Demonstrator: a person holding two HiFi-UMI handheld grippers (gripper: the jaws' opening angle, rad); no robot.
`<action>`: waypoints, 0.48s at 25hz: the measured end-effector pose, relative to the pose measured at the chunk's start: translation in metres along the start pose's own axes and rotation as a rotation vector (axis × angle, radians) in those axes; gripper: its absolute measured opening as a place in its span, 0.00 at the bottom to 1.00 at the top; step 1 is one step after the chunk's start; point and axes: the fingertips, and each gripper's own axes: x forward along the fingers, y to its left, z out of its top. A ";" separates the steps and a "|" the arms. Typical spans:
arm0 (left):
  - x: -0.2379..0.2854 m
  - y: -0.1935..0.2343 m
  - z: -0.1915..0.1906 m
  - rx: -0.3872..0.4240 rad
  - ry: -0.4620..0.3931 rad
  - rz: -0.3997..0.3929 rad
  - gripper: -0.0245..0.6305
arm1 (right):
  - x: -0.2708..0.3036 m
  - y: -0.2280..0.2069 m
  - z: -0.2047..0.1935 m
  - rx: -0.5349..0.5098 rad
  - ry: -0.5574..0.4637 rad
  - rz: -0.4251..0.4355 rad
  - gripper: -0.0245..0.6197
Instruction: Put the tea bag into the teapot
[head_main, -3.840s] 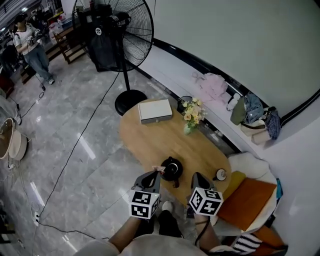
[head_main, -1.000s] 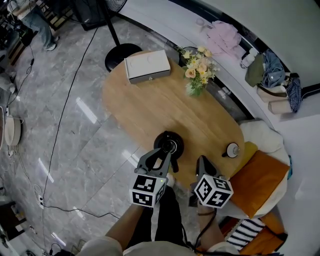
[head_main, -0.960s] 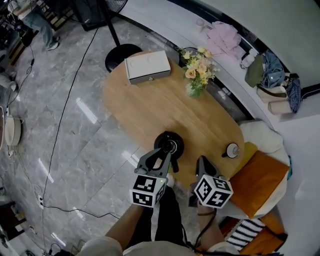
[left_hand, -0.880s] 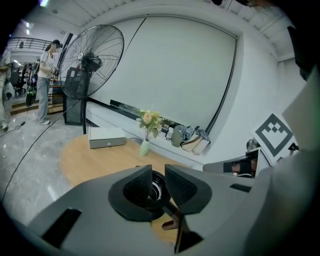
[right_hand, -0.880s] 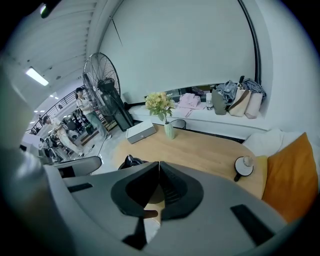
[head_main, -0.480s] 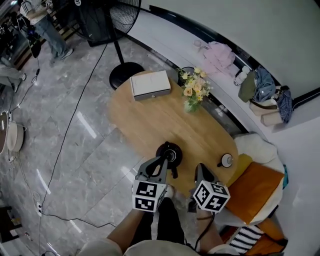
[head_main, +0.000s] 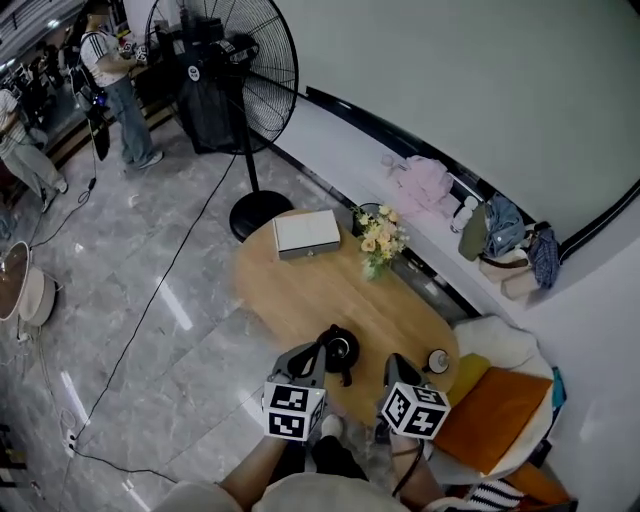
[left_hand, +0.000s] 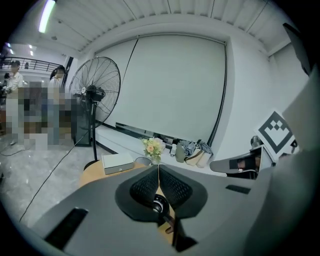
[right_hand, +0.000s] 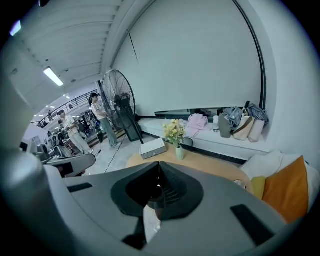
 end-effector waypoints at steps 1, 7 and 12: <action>-0.004 0.002 0.005 0.001 -0.011 0.006 0.07 | -0.003 0.003 0.005 -0.006 -0.011 0.004 0.09; -0.024 0.009 0.044 0.016 -0.096 0.036 0.07 | -0.020 0.020 0.034 -0.047 -0.080 0.027 0.09; -0.029 0.016 0.084 0.048 -0.175 0.067 0.07 | -0.031 0.030 0.067 -0.077 -0.160 0.045 0.09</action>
